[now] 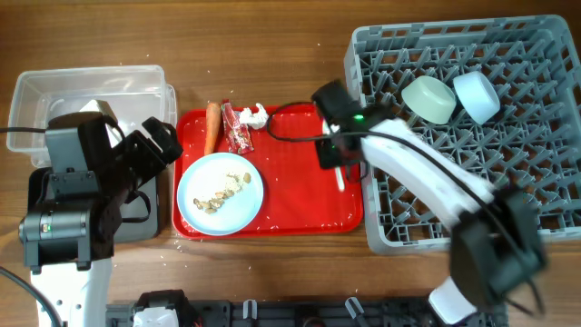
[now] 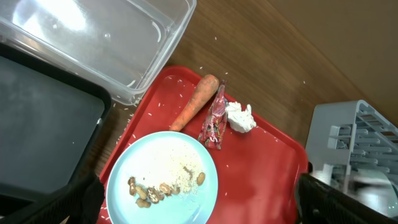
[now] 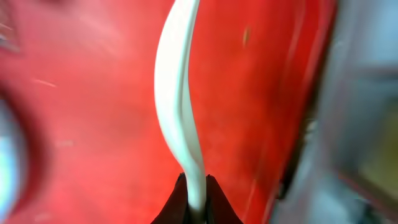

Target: Sort waste into correct bins and load items into the dishwasher rack

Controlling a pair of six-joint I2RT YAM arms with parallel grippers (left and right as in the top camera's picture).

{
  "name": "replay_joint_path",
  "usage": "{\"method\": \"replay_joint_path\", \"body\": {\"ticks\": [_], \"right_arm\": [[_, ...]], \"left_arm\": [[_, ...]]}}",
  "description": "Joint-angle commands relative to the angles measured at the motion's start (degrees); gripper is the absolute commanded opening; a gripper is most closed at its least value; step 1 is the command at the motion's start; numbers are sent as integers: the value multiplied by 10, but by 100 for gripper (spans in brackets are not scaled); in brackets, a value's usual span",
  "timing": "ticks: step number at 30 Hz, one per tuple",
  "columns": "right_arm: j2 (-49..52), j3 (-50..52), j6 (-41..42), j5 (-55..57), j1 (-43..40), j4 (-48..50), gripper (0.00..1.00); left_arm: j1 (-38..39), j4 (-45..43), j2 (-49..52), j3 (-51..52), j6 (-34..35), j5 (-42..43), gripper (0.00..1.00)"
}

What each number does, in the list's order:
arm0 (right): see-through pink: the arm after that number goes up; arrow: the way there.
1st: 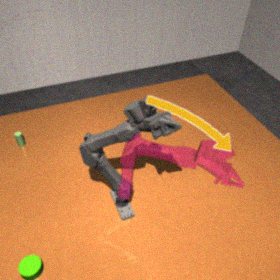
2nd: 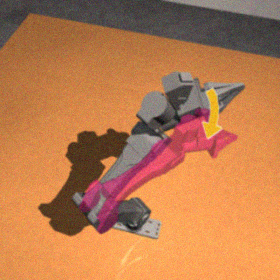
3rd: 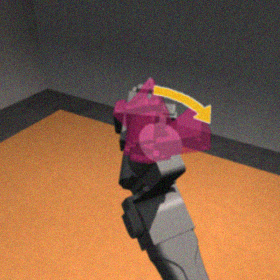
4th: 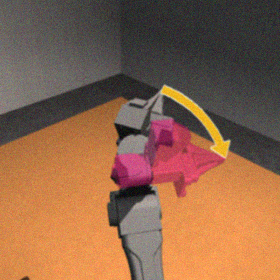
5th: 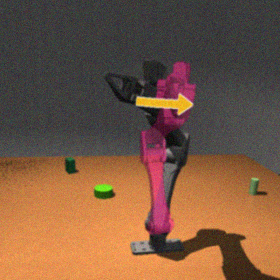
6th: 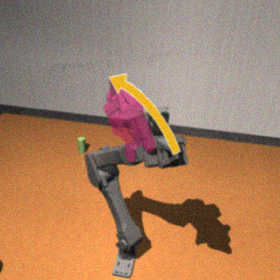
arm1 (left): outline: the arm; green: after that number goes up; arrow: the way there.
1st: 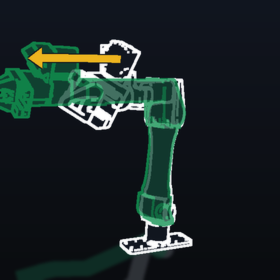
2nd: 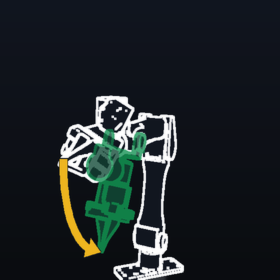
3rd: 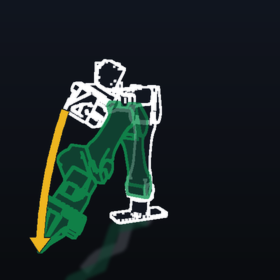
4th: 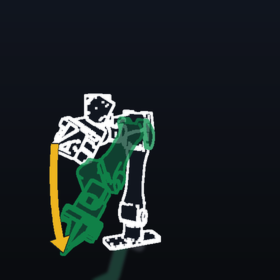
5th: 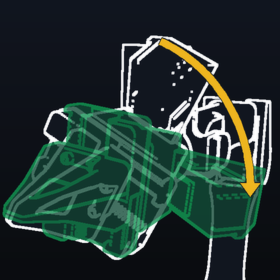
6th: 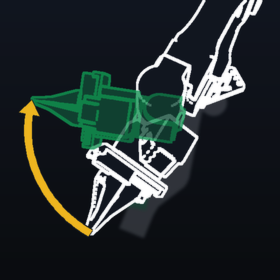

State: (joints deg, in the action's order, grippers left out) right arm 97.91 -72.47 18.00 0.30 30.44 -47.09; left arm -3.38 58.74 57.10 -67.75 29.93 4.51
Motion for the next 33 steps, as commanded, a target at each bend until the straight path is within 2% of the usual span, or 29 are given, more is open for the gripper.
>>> {"method": "replay_joint_path", "body": {"ticks": [1,3,4,7,10,14,17,24,26,27,28,29,33], "right_arm": [[-111,-19,0,54,-25,-10,4],[-147,-19,-1,118,-54,-35,4],[-152,-19,-30,133,-79,-54,4],[-140,-16,-55,130,-125,-75,4],[-128,-13,-77,76,-148,-57,4],[-119,-13,-68,56,-148,70,4],[-93,-13,-70,56,-148,127,4],[46,-13,-136,74,-148,269,4],[58,-13,-140,74,-148,284,11],[57,-14,-140,78,-148,284,20],[51,-16,-140,87,-148,282,39],[41,-21,-140,93,-148,276,46],[-54,-40,-140,72,-145,217,59]], "left_arm": [[2,-2,1,-5,6,-5,100],[2,-2,1,-5,6,-5,100],[2,-2,1,-5,6,-5,100],[2,-2,1,-5,6,-5,100],[2,-2,1,-5,6,-5,100],[2,-2,1,-5,6,-5,100],[2,-2,1,-5,6,-5,100],[2,-2,1,-5,6,-5,100],[2,-2,1,-5,6,-5,100],[2,-2,1,-5,6,-5,100],[2,-2,1,-5,6,-5,100],[2,-2,1,-5,6,-5,100],[2,-2,1,-5,6,-5,100]]}}
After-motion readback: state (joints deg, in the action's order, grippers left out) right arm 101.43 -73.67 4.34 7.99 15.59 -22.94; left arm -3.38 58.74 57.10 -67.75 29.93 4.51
